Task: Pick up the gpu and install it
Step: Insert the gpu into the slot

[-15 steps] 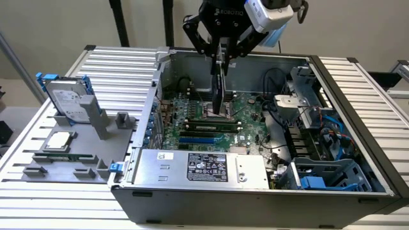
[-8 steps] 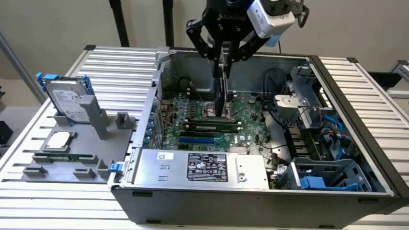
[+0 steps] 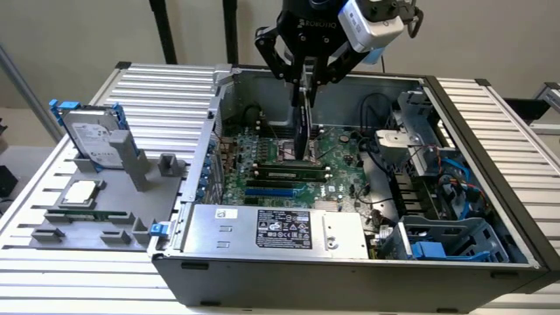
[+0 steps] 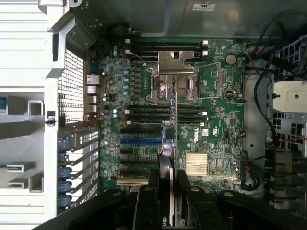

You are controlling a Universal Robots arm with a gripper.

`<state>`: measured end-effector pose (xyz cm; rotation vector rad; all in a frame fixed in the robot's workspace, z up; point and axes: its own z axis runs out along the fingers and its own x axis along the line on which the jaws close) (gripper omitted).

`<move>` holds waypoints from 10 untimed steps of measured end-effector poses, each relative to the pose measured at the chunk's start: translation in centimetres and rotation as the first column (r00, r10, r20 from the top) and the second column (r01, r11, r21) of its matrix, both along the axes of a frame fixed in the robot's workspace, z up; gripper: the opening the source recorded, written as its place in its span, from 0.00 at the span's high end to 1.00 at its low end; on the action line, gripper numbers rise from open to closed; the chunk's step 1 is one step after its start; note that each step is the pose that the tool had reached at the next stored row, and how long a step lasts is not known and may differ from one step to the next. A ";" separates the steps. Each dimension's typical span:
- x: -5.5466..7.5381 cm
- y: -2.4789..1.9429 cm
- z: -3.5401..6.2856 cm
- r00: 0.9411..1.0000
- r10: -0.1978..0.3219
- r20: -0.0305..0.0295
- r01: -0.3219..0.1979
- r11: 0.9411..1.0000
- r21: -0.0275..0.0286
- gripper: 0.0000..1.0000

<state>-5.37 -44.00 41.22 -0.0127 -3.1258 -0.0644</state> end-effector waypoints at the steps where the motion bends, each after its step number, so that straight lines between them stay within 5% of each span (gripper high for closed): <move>1: 0.0 0.00 0.00 1.000 0.000 0.000 0.000 1.000 0.000 1.00; 10: 0.1 0.00 0.00 1.000 0.019 0.000 -0.019 1.000 0.000 1.00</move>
